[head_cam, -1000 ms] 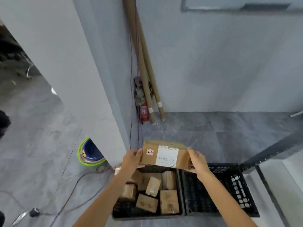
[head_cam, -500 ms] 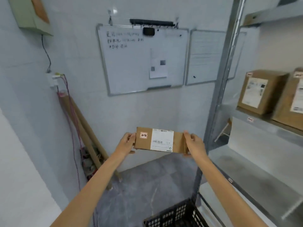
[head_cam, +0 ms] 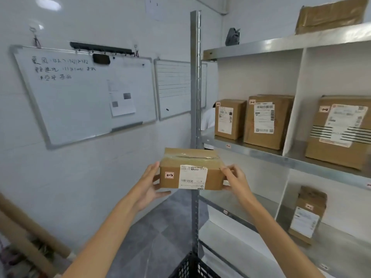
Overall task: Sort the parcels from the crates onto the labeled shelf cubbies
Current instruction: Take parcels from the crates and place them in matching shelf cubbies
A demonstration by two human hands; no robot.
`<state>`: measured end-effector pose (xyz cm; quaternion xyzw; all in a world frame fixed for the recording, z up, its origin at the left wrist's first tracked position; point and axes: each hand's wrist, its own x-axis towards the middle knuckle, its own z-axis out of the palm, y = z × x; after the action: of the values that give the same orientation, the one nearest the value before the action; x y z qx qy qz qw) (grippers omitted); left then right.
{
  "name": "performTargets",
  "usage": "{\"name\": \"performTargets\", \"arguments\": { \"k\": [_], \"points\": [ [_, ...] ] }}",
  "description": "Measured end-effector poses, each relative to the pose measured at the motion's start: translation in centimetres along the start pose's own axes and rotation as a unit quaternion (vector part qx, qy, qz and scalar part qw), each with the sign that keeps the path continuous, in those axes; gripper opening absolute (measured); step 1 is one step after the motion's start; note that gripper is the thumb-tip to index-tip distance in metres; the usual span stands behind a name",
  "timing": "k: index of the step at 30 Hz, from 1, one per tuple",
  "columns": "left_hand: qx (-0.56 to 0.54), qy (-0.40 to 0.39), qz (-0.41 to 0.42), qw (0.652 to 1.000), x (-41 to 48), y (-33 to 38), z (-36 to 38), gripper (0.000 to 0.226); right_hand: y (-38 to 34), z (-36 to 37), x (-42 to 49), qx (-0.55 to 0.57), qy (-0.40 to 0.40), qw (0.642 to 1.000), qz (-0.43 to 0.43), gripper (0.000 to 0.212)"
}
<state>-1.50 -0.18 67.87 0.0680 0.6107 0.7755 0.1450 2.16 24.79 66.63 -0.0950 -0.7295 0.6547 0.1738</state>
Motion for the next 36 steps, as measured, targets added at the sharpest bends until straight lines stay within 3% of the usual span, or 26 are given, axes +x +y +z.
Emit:
{"name": "performTargets", "arguments": {
  "k": [4, 6, 9, 13, 19, 24, 30, 36],
  "points": [
    [0.006, -0.043, -0.005, 0.999, 0.7, 0.3, 0.5, 0.014, 0.7, -0.9, -1.5, 0.033, 0.022, 0.999, -0.011, 0.014],
    [0.013, -0.050, -0.008, 0.999, 0.9, 0.1, 0.7, 0.015, 0.9, -1.2, -2.5, 0.044, 0.022, 0.999, -0.018, 0.025],
    [0.033, -0.083, -0.023, 0.996, 1.3, -0.3, 1.3, 0.031, 1.2, -2.3, -4.2, 0.052, 0.011, 0.998, -0.034, 0.052],
    [0.077, -0.154, -0.062, 0.983, 1.1, -1.4, 2.6, 0.052, 1.4, -3.5, -7.2, 0.021, -0.014, 0.999, -0.020, 0.069],
    [0.162, -0.269, -0.081, 0.946, 1.4, -4.9, 3.6, 0.096, 4.6, -5.1, -11.4, 0.061, 0.099, 0.993, 0.032, 0.066],
    [0.231, -0.304, -0.080, 0.921, 1.3, -7.2, 5.6, 0.068, 6.8, -6.9, -14.1, 0.090, 0.164, 0.980, 0.069, 0.058],
    [0.301, -0.330, -0.076, 0.891, 0.9, -10.0, 8.3, 0.068, 8.2, -9.9, -17.8, 0.063, 0.204, 0.973, 0.085, 0.053],
    [0.338, -0.331, -0.050, 0.879, 0.1, -11.9, 12.2, 0.046, 8.6, -12.3, -20.6, 0.036, 0.243, 0.964, 0.101, 0.047]
  ]
}}
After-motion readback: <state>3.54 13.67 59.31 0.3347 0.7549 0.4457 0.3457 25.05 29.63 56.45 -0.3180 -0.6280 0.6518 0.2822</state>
